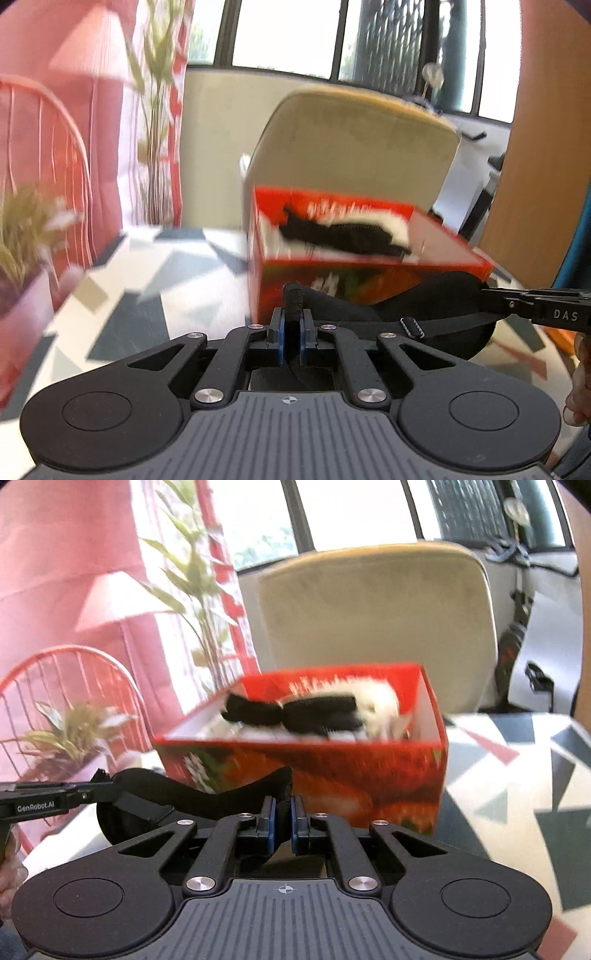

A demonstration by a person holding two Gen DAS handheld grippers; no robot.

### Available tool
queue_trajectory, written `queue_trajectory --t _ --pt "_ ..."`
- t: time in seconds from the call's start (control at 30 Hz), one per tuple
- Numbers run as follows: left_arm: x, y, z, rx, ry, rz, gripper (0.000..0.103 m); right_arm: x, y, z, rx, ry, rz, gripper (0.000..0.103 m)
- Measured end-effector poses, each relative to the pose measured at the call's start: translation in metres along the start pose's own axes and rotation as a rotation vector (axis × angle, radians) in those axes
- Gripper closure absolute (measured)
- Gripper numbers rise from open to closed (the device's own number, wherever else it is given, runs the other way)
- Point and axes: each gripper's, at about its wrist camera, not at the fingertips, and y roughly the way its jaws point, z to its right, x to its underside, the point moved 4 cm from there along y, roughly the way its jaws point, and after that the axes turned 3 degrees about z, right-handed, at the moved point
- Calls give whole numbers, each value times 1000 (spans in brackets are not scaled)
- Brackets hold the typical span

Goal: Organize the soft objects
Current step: 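Lift the black eye mask with both grippers and carry it over the red box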

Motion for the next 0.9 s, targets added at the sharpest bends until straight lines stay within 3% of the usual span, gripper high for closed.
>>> queue_trajectory --t 0.27,0.6,0.73,0.9 --pt "-49 -7 13 5 36 105 95 -44 -18 -4 -8 -70 105 96" --pt "-105 43 41 -62 183 214 95 -98 14 8 52 -156 177 96" --pt "-113 80 54 -75 215 170 95 -111 43 22 102 -173 180 96" --pt "-101 137 52 -40 114 -13 95 -108 84 37 153 -193 111 96"
